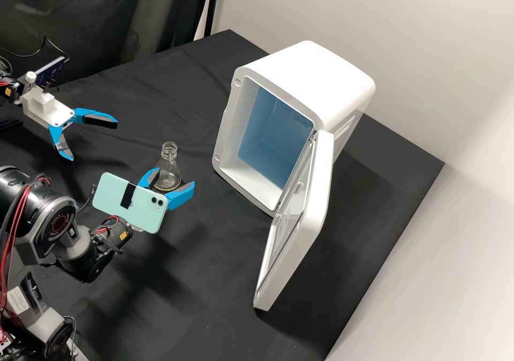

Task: Place the flask in the incubator

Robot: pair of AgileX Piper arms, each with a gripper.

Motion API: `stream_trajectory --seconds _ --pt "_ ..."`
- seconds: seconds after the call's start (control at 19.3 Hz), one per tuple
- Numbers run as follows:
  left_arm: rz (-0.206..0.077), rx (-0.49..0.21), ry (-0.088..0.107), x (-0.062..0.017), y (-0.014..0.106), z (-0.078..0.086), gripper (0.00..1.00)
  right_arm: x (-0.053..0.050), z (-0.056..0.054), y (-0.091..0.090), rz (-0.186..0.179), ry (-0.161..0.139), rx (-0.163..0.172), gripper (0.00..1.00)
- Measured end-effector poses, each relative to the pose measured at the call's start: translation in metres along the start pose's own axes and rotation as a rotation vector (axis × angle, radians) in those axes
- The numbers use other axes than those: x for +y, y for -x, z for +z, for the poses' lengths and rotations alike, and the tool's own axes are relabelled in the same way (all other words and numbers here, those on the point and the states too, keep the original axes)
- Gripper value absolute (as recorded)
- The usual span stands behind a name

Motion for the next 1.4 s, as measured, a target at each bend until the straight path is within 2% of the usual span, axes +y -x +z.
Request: stream_trajectory --seconds 0.1,0.26,0.42,0.57,0.73,0.83,0.93,1.4 --pt "0.000 0.000 0.000 0.0000 0.000 0.000 1.00 0.002 0.001 -0.002 0.008 -0.018 -0.006 1.00" --pt "0.000 0.000 0.000 0.0000 0.000 0.000 1.00 0.004 0.005 -0.007 0.015 -0.081 -0.015 1.00" --pt "0.000 0.000 0.000 0.0000 0.000 0.000 1.00 0.006 0.007 -0.010 0.023 -0.108 -0.019 1.00" --pt "-0.001 -0.007 -0.001 -0.0001 0.000 0.001 1.00 0.005 0.008 -0.011 0.012 -0.104 -0.016 1.00" --pt "-0.002 -0.009 -0.001 -0.0002 -0.001 0.001 1.00 0.007 0.005 -0.015 0.011 -0.103 0.013 1.00" --pt "-0.002 -0.009 -0.001 -0.0002 -0.001 0.001 1.00 0.007 0.003 -0.015 0.001 -0.125 0.029 1.00" --pt "-0.002 -0.009 -0.001 -0.0002 -0.001 0.001 1.00 0.006 0.003 -0.015 -0.004 -0.134 0.035 1.00" --pt "-0.003 -0.007 0.000 -0.0004 -0.001 0.001 1.00 0.008 -0.009 -0.015 0.000 -0.128 0.090 1.00"
